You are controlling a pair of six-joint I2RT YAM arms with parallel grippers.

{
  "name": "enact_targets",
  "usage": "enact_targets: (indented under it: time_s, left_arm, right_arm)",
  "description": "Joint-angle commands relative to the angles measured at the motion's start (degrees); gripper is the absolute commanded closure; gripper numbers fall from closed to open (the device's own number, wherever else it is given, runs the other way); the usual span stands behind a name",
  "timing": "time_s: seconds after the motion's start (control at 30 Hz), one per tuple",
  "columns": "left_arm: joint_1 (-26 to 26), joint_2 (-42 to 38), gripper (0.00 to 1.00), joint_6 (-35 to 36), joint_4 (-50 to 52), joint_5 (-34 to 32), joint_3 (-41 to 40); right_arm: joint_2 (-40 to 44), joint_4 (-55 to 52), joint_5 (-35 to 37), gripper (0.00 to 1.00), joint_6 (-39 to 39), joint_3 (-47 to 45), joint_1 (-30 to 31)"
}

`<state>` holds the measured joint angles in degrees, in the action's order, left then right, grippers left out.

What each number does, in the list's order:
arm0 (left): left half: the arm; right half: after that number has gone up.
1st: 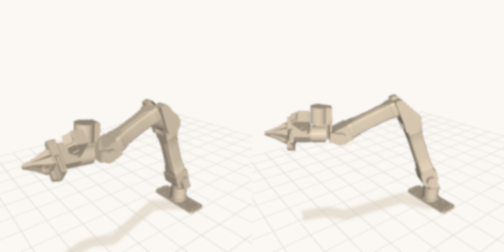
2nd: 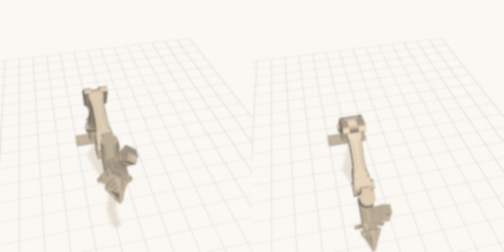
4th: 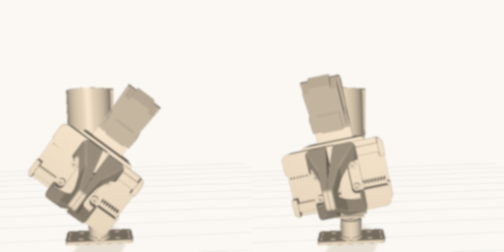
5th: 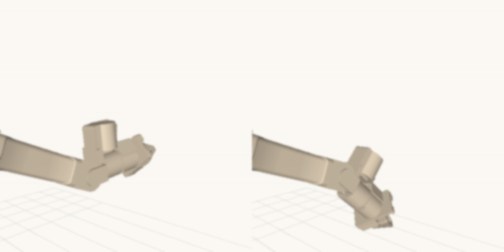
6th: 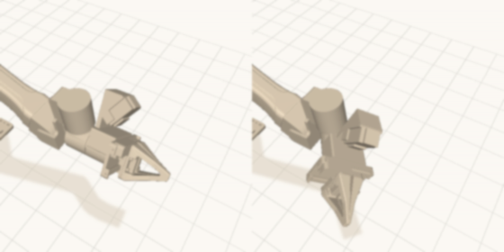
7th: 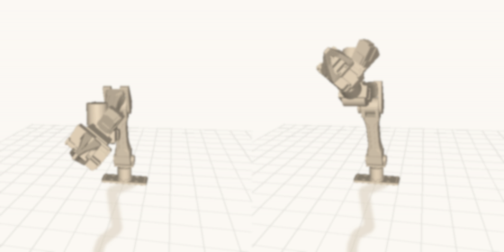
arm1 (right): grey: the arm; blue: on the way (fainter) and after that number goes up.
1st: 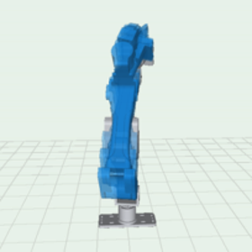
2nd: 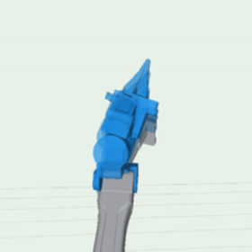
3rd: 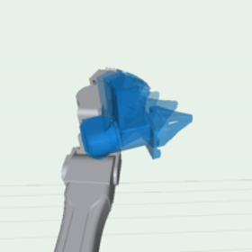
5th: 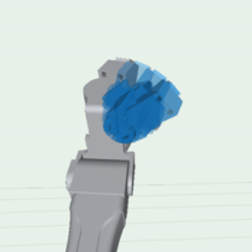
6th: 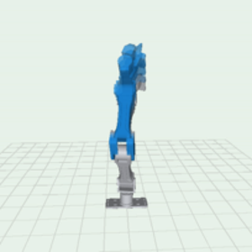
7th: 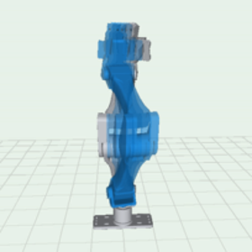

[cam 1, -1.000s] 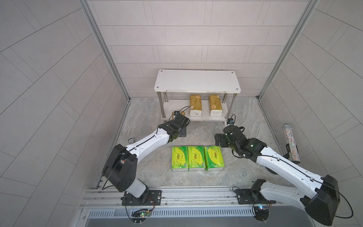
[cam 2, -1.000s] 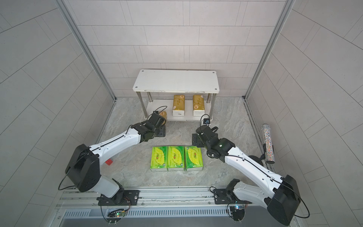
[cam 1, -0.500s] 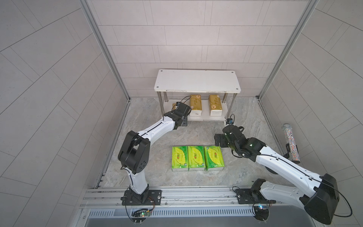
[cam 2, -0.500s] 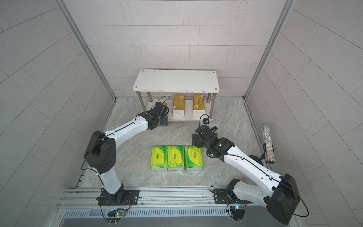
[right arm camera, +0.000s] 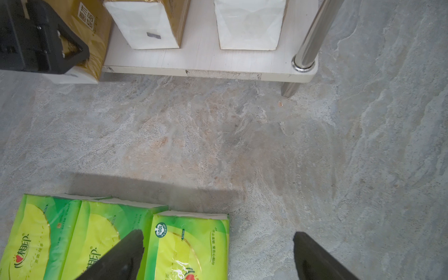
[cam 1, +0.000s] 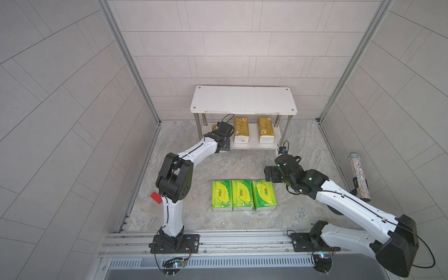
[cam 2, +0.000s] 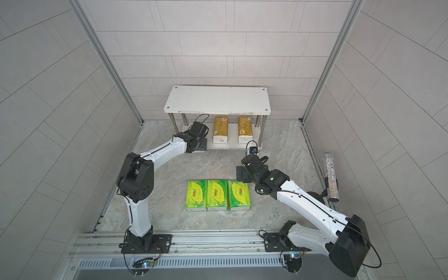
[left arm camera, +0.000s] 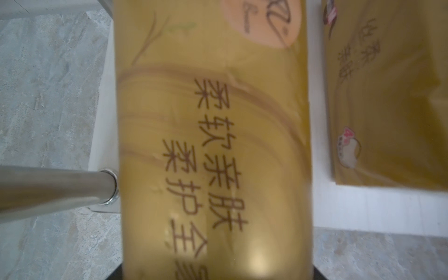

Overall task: Place the tissue boxes on the shelf by color
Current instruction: Place a box of tissues on the shelf.

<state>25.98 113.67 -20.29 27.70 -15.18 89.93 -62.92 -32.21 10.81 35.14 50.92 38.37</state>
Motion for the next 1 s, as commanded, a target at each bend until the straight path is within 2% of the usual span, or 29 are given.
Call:
enact_targets:
  time_s: [0.0, 0.4, 0.97]
  left_arm:
    - [-1.05, 2.83, 0.25, 1.59, -0.26, -0.66, 3.26]
    - [-2.71, 7.02, 0.22, 3.92, -1.07, -2.38, 7.62]
    - [-6.14, 9.14, 0.22, 6.84, -1.25, 1.09, 9.17]
  right_arm:
    - [0.56, -1.92, -0.09, 0.00, -0.60, 1.40, 0.30]
    - [0.40, -2.77, -1.03, 0.00, -0.25, 1.24, 0.32]
    - [0.07, -2.61, -1.51, 0.00, -0.16, 0.91, 0.30]
